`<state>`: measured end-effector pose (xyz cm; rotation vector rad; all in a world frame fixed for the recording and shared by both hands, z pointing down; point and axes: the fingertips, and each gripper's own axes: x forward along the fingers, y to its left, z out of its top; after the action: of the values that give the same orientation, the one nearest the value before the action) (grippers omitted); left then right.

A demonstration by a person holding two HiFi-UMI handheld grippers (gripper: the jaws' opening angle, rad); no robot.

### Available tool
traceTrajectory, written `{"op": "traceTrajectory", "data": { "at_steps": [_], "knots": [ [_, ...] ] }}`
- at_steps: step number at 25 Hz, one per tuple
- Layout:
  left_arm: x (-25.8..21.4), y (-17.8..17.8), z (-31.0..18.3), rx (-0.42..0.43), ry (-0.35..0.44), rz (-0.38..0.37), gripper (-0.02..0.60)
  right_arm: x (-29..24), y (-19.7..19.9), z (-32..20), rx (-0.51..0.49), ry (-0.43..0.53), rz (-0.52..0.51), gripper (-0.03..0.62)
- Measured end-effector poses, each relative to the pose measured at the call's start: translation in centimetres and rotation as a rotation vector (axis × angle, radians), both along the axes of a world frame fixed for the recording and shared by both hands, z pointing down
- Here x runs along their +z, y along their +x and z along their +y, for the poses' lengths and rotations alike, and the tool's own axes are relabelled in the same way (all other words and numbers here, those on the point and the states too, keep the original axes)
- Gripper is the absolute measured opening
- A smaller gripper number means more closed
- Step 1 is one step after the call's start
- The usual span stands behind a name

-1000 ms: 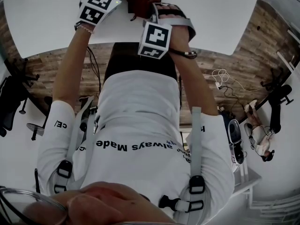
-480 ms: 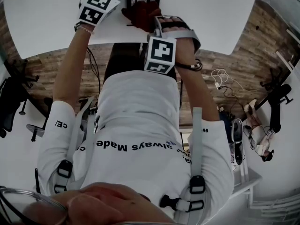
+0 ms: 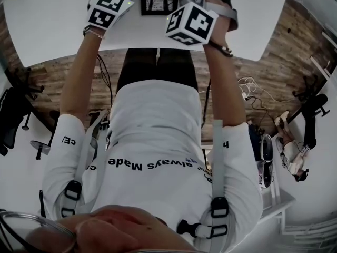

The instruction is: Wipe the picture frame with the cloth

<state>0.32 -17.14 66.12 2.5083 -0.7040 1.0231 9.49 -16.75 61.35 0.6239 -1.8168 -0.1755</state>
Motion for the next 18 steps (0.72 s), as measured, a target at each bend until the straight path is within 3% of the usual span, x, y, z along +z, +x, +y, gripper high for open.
{"op": "traceTrajectory", "data": {
  "at_steps": [4,18],
  "knots": [
    [-0.1,-0.1,0.3,-0.002,0.004,-0.012,0.003,5.1,-0.5,1.8,-0.036,-0.102,0.066,0.02],
    [-0.1,-0.1,0.2,0.015,0.057,-0.084,0.003,5.0,-0.6,6.1,-0.114,-0.139,0.094,0.021]
  ]
}}
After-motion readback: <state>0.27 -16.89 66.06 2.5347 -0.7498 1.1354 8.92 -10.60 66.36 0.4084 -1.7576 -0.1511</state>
